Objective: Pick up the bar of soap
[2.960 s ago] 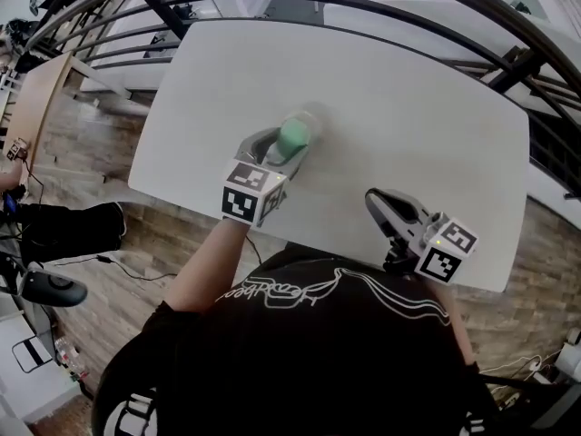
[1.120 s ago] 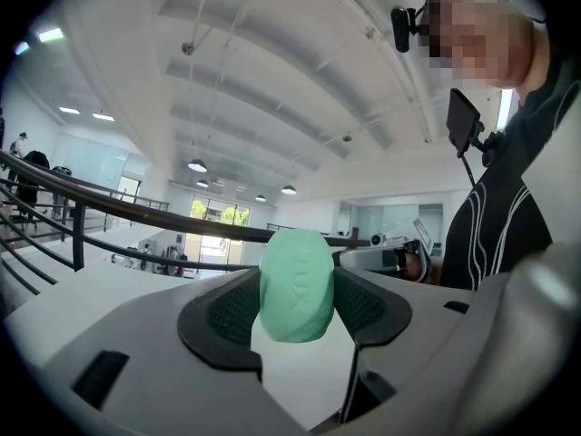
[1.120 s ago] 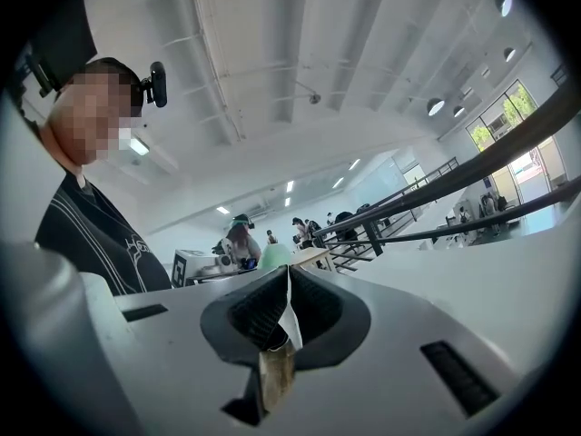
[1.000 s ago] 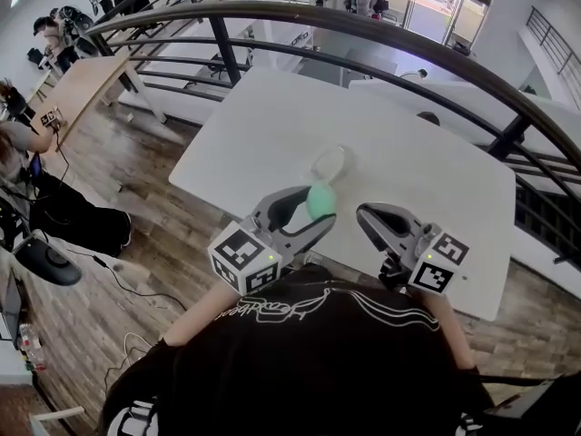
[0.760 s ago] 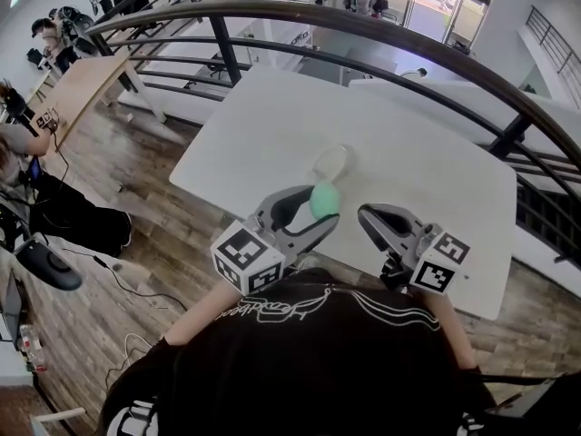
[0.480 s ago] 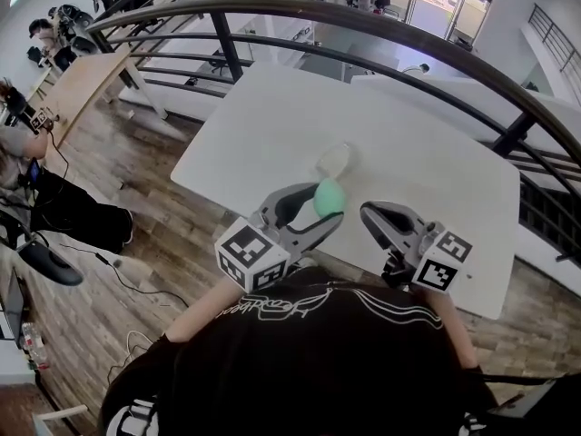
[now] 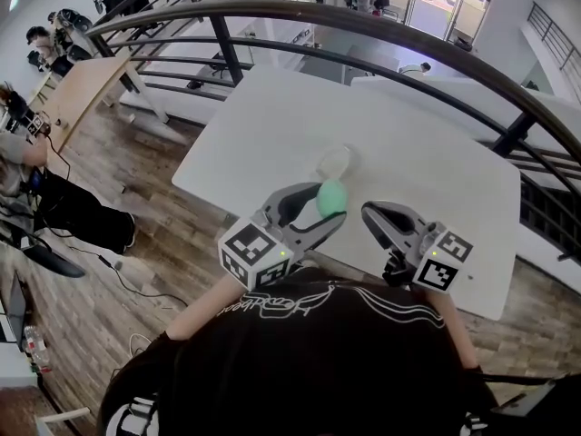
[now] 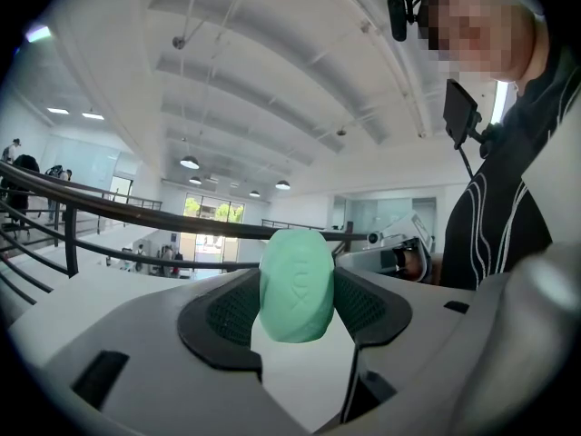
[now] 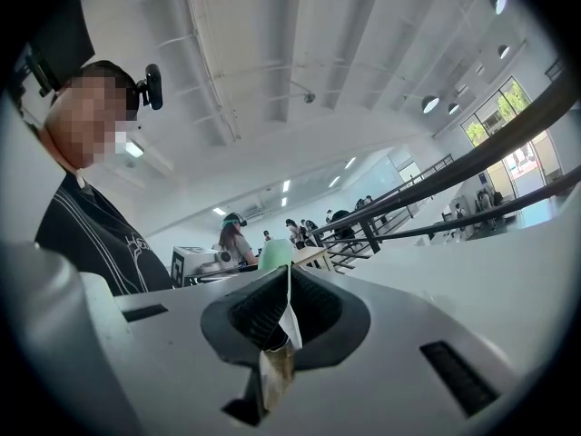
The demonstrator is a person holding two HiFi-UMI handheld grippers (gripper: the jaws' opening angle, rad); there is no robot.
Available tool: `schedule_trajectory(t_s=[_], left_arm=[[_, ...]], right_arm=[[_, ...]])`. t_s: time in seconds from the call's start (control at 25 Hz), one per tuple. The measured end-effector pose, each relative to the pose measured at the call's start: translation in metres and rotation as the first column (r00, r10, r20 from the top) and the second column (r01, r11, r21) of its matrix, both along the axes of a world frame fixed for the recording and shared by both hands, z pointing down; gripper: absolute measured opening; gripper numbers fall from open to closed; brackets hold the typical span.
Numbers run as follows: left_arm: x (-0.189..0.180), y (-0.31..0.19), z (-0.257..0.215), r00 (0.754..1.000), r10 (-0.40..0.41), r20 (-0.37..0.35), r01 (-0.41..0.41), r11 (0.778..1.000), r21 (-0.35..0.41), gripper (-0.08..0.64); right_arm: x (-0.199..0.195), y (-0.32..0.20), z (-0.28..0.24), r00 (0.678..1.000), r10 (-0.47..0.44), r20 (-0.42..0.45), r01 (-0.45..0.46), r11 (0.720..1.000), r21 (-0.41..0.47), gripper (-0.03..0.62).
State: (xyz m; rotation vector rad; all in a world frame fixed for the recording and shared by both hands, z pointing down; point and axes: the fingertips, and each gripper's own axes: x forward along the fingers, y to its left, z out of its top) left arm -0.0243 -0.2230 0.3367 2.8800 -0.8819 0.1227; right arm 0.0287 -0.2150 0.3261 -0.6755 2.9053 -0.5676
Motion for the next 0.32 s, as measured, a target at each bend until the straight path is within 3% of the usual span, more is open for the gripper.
schedule_trajectory(t_s=[0.32], left_arm=[[0.0038, -0.0017, 0.002, 1.0, 0.003, 0.0, -0.003, 1.0, -0.009, 0.261]], right_arm=[[0.0, 0.0001, -0.0005, 1.0, -0.004, 0.007, 0.004, 1.0, 0.002, 0.017]])
